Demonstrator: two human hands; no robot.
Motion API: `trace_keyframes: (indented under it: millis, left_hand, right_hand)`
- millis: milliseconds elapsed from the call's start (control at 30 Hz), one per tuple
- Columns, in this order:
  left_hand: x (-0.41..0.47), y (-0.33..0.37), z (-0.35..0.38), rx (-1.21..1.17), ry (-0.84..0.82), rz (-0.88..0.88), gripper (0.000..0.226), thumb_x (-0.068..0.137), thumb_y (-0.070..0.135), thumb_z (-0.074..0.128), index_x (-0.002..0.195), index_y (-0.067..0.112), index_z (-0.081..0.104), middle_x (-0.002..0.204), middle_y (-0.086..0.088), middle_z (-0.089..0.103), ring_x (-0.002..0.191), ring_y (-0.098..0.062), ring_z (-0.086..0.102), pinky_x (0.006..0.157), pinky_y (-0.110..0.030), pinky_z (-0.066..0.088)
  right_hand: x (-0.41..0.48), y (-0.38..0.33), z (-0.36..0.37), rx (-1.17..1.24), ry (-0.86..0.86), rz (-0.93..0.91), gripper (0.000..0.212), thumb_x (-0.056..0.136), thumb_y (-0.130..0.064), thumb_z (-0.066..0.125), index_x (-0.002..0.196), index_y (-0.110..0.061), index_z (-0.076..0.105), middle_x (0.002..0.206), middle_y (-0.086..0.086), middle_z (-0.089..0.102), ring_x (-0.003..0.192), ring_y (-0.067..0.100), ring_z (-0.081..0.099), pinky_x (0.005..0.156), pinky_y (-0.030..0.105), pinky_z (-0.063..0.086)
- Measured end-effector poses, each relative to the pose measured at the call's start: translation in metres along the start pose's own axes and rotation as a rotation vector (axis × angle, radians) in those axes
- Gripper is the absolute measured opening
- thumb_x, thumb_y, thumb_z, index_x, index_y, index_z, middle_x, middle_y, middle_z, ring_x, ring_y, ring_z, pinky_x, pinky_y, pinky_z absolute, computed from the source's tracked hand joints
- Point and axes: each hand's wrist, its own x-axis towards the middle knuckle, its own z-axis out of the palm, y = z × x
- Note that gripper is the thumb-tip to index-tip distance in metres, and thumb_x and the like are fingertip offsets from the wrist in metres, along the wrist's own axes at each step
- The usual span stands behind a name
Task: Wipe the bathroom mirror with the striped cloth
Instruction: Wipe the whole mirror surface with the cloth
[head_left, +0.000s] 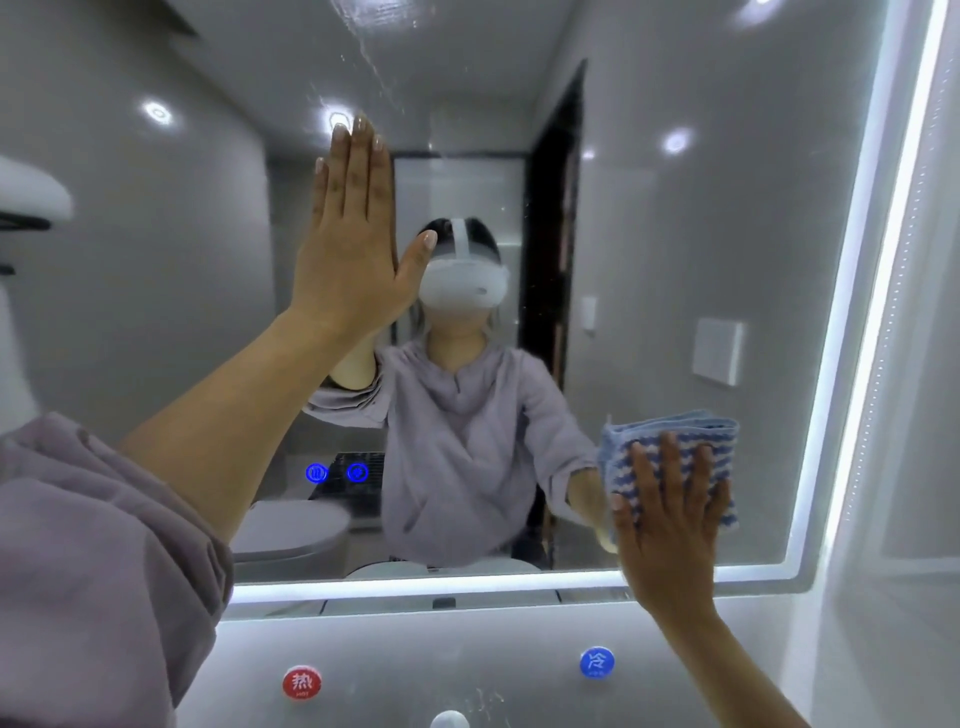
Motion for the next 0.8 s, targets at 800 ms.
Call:
trace_keyframes:
  millis: [800]
  left_hand:
    - [0.0, 0.002, -0.004, 0.006, -0.026, -0.011, 0.079, 0.097, 0.05, 0.022, 0.148, -0.006, -0.002, 0.158, -0.024, -0.004, 0.147, -0.036, -0.006, 0.121, -0.042, -0.004]
  right_hand:
    - [-0.004, -0.008, 0.002, 0.158, -0.056, 0.491, 0.066, 0.1, -0.048, 0.007, 0.151, -0.007, 0.004, 0.156, 0.026, 0.01, 0.143, 0.049, 0.005, 0.111, 0.069, 0.006]
